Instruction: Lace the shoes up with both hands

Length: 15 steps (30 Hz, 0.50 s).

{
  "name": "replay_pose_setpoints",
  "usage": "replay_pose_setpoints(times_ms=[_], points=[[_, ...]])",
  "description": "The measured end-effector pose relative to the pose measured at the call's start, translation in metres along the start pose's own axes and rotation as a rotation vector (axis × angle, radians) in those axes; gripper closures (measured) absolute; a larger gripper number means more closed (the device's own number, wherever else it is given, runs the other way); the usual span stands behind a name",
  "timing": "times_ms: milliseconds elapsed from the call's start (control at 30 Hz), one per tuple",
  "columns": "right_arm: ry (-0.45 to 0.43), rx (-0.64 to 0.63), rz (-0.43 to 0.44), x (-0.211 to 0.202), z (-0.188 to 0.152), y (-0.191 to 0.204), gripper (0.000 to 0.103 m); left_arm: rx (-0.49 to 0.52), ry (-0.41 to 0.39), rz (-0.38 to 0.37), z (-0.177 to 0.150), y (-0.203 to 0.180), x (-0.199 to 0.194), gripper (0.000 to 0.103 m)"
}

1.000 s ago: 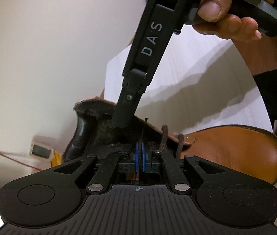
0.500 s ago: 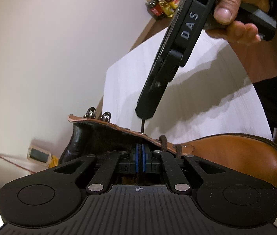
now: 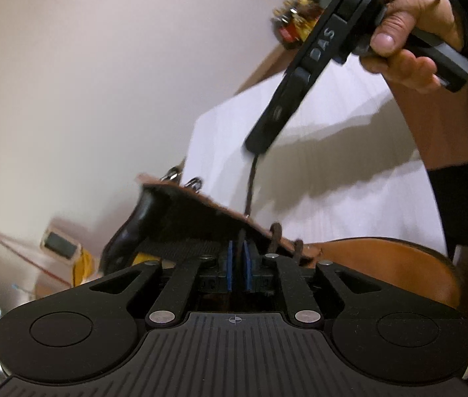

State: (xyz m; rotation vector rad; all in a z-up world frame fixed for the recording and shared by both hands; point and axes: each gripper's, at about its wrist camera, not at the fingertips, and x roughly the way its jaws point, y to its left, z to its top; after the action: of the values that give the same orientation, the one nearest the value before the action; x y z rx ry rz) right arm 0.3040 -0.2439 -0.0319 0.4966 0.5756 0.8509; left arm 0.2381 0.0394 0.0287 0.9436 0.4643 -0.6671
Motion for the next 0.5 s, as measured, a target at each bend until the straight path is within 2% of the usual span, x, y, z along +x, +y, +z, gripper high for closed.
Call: replay_pose_setpoints(times_ms=[67, 233, 300, 400, 500], points=[[-0.019, -0.007, -0.06, -0.018, 0.002, -0.006, 0.1, -0.091, -0.03, 0.043, -0.014, 0.009, -0.023, 0.081], [-0.054, -0.037, -0.31, -0.065, 0.002, -0.025, 0.1, -0.262, -0.004, 0.152, -0.055, 0.023, -0.05, 0.079], [-0.07, -0.069, -0.464, -0.086, 0.003, -0.032, 0.1, -0.289, 0.017, 0.157, -0.065, 0.025, -0.049, 0.079], [-0.099, -0.114, -0.636, -0.112, 0.005, -0.041, 0.1, -0.316, 0.057, 0.174, -0.081, 0.023, -0.045, 0.078], [-0.115, -0.13, -0.772, -0.134, 0.008, -0.051, 0.1, -0.361, 0.072, 0.171, -0.093, 0.019, -0.038, 0.077]])
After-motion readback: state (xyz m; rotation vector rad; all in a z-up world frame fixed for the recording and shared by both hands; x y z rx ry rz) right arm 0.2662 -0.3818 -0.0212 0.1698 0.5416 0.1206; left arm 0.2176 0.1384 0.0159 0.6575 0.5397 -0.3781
